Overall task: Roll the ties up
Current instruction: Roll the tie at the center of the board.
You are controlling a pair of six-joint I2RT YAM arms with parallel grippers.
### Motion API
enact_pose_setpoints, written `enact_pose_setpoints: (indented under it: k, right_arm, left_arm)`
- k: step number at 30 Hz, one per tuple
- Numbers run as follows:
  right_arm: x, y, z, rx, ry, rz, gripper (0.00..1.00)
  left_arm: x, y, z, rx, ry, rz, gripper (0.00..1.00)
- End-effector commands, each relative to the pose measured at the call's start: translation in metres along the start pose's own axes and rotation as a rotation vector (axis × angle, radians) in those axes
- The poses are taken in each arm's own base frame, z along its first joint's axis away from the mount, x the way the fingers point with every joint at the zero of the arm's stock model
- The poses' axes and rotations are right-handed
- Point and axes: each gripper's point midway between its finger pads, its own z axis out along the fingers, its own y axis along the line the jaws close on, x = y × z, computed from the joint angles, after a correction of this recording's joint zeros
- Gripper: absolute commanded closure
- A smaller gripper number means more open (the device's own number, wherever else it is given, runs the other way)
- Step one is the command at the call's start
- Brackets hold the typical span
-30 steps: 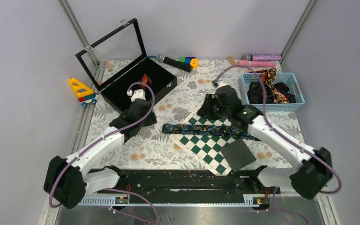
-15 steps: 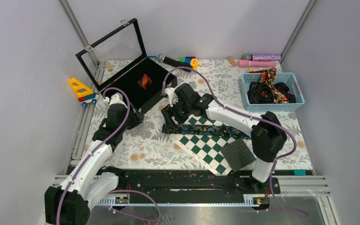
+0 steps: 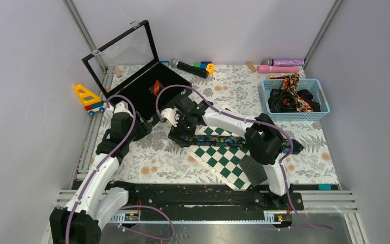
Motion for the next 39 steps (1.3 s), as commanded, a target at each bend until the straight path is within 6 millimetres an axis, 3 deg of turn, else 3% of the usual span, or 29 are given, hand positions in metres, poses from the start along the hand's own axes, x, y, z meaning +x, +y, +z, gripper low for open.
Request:
enact_pose_setpoints:
  k: [1,8,20,39]
  right_arm:
    - [-0.014,-0.002,-0.001,-0.015,0.002,-0.112,0.0]
    - [-0.007,-0.019,0.016,0.049,0.079,-0.111,0.01]
    - [0.006,-0.021,0.033,0.043,0.145,-0.09,0.01]
    - [0.01,-0.025,0.045,0.059,0.165,-0.06,0.22]
  left_arm:
    - [-0.017,-0.017,-0.006,0.07,-0.032,0.013,0.51]
    - [-0.015,-0.014,-0.004,0.066,-0.025,0.011,0.51]
    - [-0.014,-0.011,-0.003,0.054,-0.022,0.006,0.51]
    - [-0.012,-0.005,-0.001,0.036,-0.014,-0.005,0.5]
